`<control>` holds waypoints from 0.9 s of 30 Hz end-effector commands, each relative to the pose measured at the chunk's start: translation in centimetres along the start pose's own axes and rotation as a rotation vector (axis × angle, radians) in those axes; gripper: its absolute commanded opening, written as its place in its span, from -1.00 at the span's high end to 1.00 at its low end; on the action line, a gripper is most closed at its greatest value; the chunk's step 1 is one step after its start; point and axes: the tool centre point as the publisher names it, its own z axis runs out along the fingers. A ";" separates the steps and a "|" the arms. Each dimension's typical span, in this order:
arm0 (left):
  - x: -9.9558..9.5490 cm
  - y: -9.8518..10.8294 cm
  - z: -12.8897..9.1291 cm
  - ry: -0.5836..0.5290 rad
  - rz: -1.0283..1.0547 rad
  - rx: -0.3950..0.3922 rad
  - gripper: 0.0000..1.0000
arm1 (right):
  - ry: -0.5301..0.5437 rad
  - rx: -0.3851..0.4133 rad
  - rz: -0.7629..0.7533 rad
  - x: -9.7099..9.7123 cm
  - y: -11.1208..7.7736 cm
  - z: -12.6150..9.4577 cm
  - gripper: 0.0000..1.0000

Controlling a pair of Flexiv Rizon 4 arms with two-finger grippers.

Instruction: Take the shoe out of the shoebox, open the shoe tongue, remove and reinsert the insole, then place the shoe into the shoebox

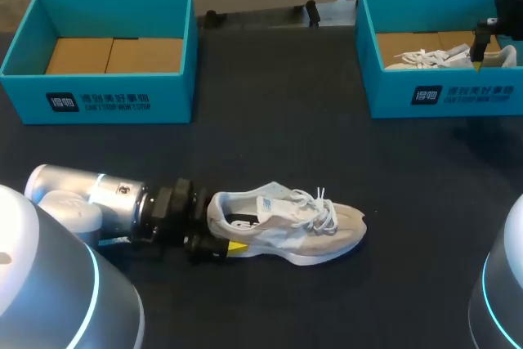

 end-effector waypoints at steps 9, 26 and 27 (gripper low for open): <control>0.1 0.0 0.0 -0.004 0.000 0.000 1.00 | 0.001 -0.002 0.001 0.0 -0.1 0.0 -1.00; 0.1 0.0 0.0 -0.004 0.000 0.000 1.00 | -0.011 0.018 0.072 8.3 -7.9 -4.7 -1.00; 0.1 0.0 0.0 -0.004 0.000 0.000 1.00 | 0.046 0.022 0.051 8.8 -8.1 -5.1 -1.00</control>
